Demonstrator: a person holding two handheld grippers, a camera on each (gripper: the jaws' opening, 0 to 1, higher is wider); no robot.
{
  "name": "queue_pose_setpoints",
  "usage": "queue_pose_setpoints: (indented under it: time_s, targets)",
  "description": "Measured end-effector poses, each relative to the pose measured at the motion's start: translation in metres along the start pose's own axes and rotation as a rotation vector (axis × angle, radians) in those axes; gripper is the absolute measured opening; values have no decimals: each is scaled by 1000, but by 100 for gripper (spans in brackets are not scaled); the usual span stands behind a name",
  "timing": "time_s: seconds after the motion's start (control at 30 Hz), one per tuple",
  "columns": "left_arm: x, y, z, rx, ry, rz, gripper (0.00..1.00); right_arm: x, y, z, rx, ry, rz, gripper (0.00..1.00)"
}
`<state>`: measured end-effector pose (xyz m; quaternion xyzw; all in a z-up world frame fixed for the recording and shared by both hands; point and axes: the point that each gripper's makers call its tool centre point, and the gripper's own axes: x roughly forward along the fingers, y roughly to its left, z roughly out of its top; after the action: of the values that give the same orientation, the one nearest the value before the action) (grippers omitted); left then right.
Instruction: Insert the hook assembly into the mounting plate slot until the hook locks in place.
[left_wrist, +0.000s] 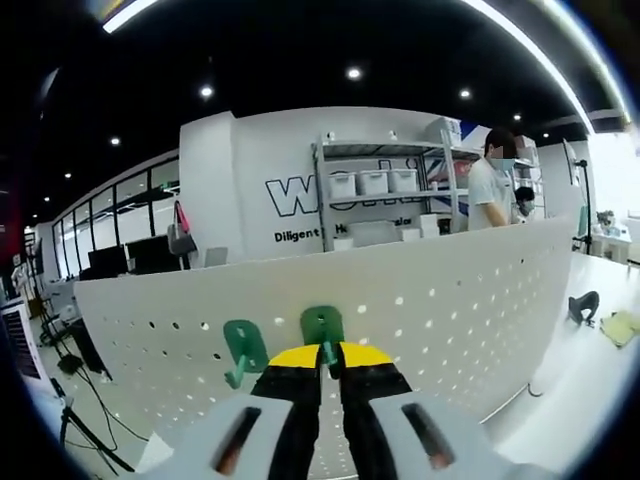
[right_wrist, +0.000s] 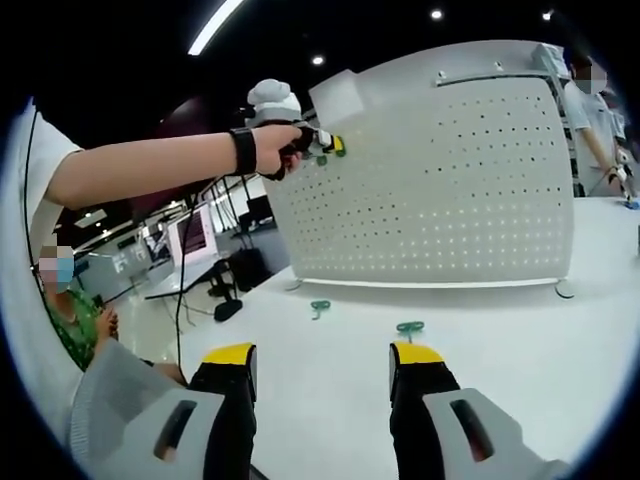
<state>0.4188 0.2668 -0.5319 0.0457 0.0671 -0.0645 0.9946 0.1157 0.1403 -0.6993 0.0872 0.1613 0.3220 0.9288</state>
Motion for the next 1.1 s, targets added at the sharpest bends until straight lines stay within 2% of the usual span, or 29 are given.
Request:
queue_pose_setpoints:
  time_s: [0.1, 0.2, 0.53, 0.83, 1.1]
  targets:
    - [-2, 3, 4, 5, -26, 7, 6, 1, 1, -1, -2, 3, 4, 53]
    - [-2, 1, 3, 3, -17, -8, 5, 1, 1, -2, 3, 5, 4, 53]
    - [-4, 3, 2, -9, -11, 0, 3, -1, -1, 0, 8, -3, -1, 53]
    - [-2, 3, 2, 5, -9, 22, 2, -1, -1, 0, 12, -7, -5, 53]
    - [-2, 2, 1, 36, -23, 11, 2, -1, -1, -1, 9, -6, -4, 53]
